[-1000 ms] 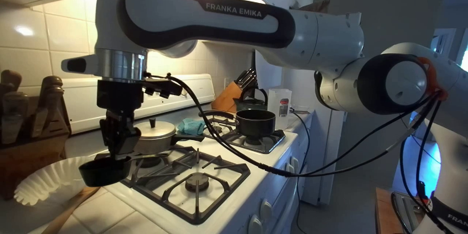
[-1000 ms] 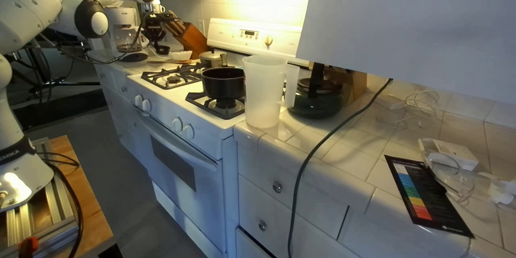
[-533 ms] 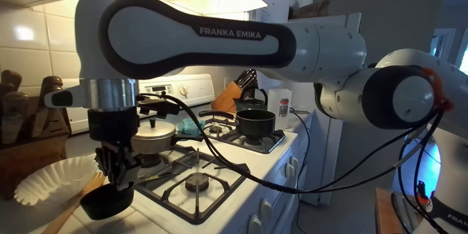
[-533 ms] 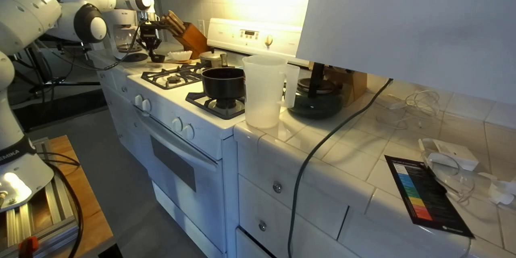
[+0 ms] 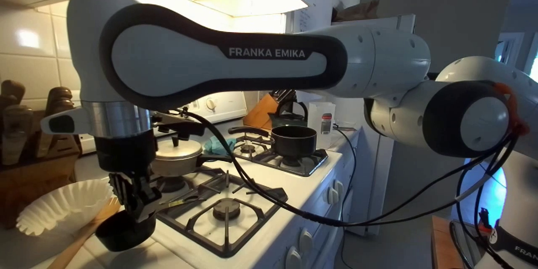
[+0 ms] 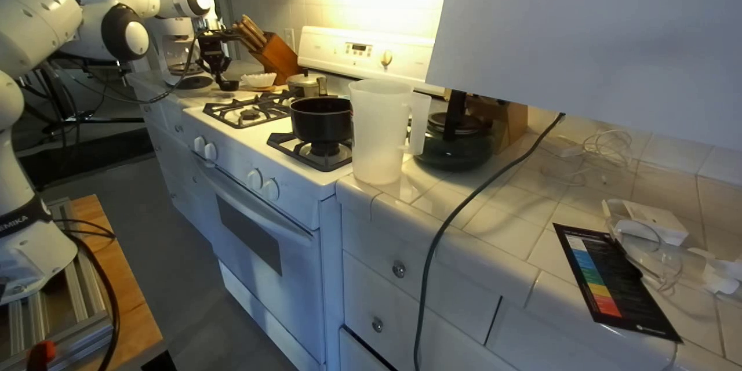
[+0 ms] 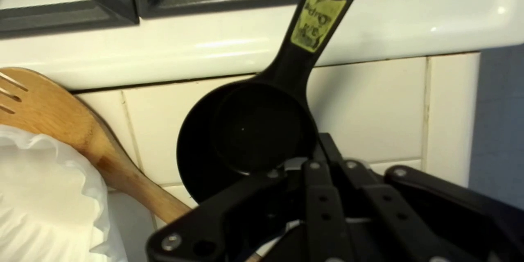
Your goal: Pick up the scooper, wipe it against the towel, then put it on the left counter
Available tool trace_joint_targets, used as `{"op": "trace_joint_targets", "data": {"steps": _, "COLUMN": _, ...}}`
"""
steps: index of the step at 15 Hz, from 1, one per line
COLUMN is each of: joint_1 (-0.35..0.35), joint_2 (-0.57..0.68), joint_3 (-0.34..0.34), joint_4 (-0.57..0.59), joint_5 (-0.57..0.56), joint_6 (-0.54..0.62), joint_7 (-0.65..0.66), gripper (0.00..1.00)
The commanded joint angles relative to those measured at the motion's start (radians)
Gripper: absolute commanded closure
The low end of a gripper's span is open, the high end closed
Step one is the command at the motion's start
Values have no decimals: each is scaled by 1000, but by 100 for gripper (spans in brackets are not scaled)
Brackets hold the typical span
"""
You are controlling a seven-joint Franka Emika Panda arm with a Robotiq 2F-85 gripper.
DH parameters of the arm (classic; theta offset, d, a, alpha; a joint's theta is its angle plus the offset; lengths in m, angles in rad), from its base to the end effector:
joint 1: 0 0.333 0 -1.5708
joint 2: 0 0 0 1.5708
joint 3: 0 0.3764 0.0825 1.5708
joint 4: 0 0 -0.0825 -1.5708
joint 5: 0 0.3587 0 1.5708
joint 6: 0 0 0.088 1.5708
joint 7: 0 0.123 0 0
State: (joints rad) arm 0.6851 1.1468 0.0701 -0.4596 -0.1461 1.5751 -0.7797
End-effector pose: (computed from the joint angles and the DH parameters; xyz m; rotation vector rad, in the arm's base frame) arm 0.6344 0.5239 0.3575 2.2416 2.0830 -0.0503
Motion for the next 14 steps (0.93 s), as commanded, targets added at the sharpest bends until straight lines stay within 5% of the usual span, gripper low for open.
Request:
{"op": "trace_joint_targets", "data": {"steps": 1, "joint_1": 18, "joint_2": 36, "joint_3": -12, "joint_4": 56, "joint_5": -28, "joint_6": 11, "joint_7": 31, "gripper": 99}}
{"op": "trace_joint_targets", "data": {"steps": 10, "joint_1": 26, "joint_2": 51, "joint_3": -15, "joint_4": 55, "joint_5": -19, "joint_6": 98, "joint_7": 84, "gripper": 99}}
{"op": "trace_joint_targets", "data": {"steps": 11, "joint_1": 26, "joint_2": 51, "joint_3": -15, "joint_4": 51, "joint_5": -19, "joint_6": 105, "joint_7": 87, "gripper": 72}}
{"op": "trace_joint_targets", "data": {"steps": 14, "joint_1": 26, "joint_2": 54, "joint_3": -14, "joint_4": 49, "joint_5": -17, "joint_6": 119, "joint_7": 91, "gripper": 59}}
